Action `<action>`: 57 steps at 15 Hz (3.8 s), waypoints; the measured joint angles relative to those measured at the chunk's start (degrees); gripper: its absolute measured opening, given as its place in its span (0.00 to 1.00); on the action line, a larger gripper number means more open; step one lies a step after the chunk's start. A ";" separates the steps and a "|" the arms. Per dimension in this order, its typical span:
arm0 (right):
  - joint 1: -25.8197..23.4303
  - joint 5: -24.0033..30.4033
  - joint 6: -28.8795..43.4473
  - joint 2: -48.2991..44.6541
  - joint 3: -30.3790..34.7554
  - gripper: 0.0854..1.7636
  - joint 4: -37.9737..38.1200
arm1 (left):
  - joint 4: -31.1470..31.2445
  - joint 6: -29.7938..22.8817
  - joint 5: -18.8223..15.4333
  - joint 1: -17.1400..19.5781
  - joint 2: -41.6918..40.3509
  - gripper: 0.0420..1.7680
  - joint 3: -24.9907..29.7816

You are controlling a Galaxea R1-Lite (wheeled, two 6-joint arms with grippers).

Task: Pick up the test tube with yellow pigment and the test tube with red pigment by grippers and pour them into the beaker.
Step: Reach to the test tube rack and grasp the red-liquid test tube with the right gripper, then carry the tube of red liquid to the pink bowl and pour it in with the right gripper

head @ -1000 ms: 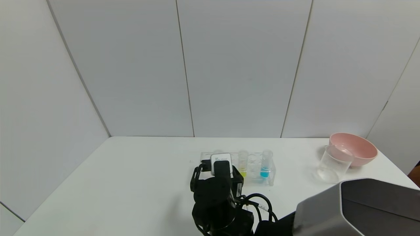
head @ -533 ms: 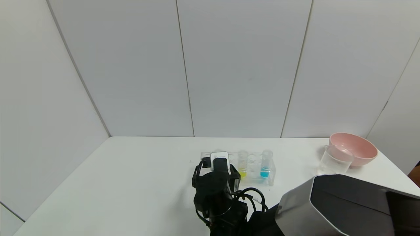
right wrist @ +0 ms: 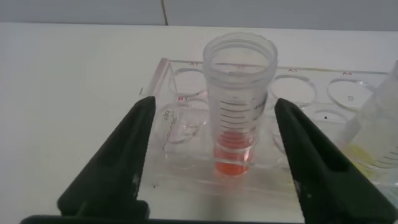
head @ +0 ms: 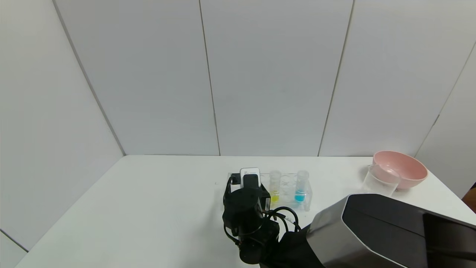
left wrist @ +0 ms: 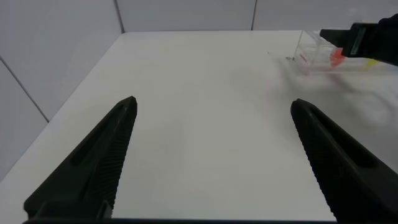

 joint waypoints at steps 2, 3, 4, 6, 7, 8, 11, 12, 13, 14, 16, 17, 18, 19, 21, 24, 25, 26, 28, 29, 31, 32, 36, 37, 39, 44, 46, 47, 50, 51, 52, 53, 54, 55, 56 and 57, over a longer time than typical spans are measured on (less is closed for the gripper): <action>-0.48 0.71 -0.04 0.18 -0.28 0.60 -0.05 | 0.00 0.02 0.00 0.02 0.00 1.00 0.00; -0.65 1.17 -0.04 0.24 -0.30 0.53 -0.05 | 0.00 0.02 0.00 0.00 0.00 1.00 0.00; -0.74 1.48 -0.06 0.29 -0.35 0.47 -0.05 | 0.00 0.00 0.00 0.02 0.00 1.00 0.00; -1.02 1.50 -0.09 0.38 -0.44 0.28 0.05 | 0.00 0.00 0.00 0.02 0.00 1.00 0.00; -1.11 1.45 -0.12 0.46 -0.59 0.26 0.09 | 0.00 0.00 0.00 0.02 0.00 1.00 0.00; -1.17 1.43 -0.12 0.51 -0.78 0.26 0.13 | 0.02 0.00 0.00 0.02 0.00 1.00 0.00; -1.24 1.48 -0.20 0.41 -0.99 0.26 0.11 | 0.02 0.00 0.00 0.02 0.00 1.00 0.00; -1.27 1.50 -0.55 0.20 -1.02 0.26 0.16 | 0.00 0.00 -0.02 0.02 0.00 1.00 0.00; -1.24 1.58 -1.00 -0.20 -1.05 0.26 0.22 | 0.00 0.00 0.00 0.02 0.00 1.00 0.00; -1.22 1.65 -1.46 -0.76 -1.19 0.26 0.05 | 0.00 0.00 0.00 0.02 0.00 1.00 0.00; -1.16 1.83 -3.05 -2.57 -1.30 0.26 -0.13 | 0.00 0.00 0.00 0.02 0.00 1.00 0.00; -1.06 1.85 -4.08 -3.64 -1.30 0.26 -0.16 | 0.00 0.00 0.00 0.02 0.00 1.00 0.00; -0.87 1.94 -5.16 -4.96 -1.30 0.27 -0.24 | 0.02 0.00 0.00 0.02 0.00 1.00 0.00; -0.72 2.29 -6.28 -6.24 -1.30 0.26 -0.20 | 0.00 0.00 0.00 0.00 0.00 1.00 0.00; -0.54 4.02 -8.02 -9.48 -1.52 0.26 0.02 | 0.00 0.00 0.00 0.00 0.00 1.00 0.00; -0.54 4.84 -9.29 -15.17 -1.55 0.26 2.30 | 0.00 0.02 0.00 0.00 0.00 1.00 0.00; -0.83 4.75 -9.40 -17.18 -1.38 0.26 3.50 | 0.02 0.00 0.00 0.00 0.00 1.00 0.00; -1.39 4.68 -9.58 -19.22 -1.10 0.26 4.52 | 0.00 0.00 -0.02 0.00 0.00 1.00 0.00; -4.34 4.51 -11.15 -23.44 -0.02 0.26 5.40 | 0.00 0.00 0.00 0.00 0.00 1.00 0.00; -6.18 4.55 -12.46 -25.53 1.21 0.26 5.39 | 0.00 0.00 0.00 0.00 0.00 1.00 0.00; -10.95 5.47 -15.06 -30.16 5.05 0.26 5.28 | 0.00 0.00 0.00 0.02 0.00 1.00 0.00; -13.76 6.97 -15.68 -32.50 7.41 0.27 5.25 | 0.00 0.00 0.00 0.02 0.00 1.00 0.00; -27.84 19.38 -16.40 -42.12 19.10 0.26 5.18 | 0.00 0.00 0.00 0.00 0.00 1.00 0.00; -31.49 22.94 -16.71 -44.06 21.92 0.26 5.18 | 0.00 0.00 -0.02 0.00 0.00 1.00 0.00; -39.81 30.63 -17.90 -47.06 26.84 0.26 5.03 | 0.00 0.00 0.00 -0.02 0.00 1.00 0.00; -62.89 56.19 -25.15 -48.80 34.10 0.26 1.29 | 0.00 0.02 0.00 0.02 0.00 1.00 0.00; -71.69 66.77 -31.78 -47.28 35.41 0.26 -0.46 | 0.00 0.00 0.00 0.02 0.00 1.00 0.00; -74.94 70.36 -36.29 -46.09 35.74 0.26 -0.93 | 0.00 0.00 0.00 0.02 0.00 1.00 0.00; -79.39 73.64 -49.90 -42.35 36.38 0.27 -1.29 | 0.00 0.02 0.00 0.00 0.00 1.00 0.00; -79.76 73.75 -54.41 -41.24 36.55 0.26 -1.32 | 0.00 0.00 0.00 0.00 0.00 1.00 0.00; -79.76 73.84 -58.25 -40.41 36.69 0.26 -1.29 | 0.00 0.00 0.00 0.00 0.00 1.00 0.00; -79.35 73.84 -61.77 -39.73 36.80 0.26 -1.28 | 0.00 0.00 0.00 0.02 0.00 1.00 0.00; -78.52 73.81 -64.87 -39.10 36.85 0.27 -1.23 | 0.00 0.00 0.00 0.02 0.00 1.00 0.00; -77.40 73.67 -66.48 -38.57 36.85 0.26 -1.15 | 0.00 0.00 0.00 0.02 0.00 1.00 0.00; -76.07 73.51 -67.35 -38.16 36.74 0.26 -1.01 | 0.00 0.00 0.00 0.02 0.00 1.00 0.00; -74.47 73.38 -67.74 -37.74 36.39 0.27 -1.01 | 0.00 0.00 0.00 0.02 0.00 1.00 0.00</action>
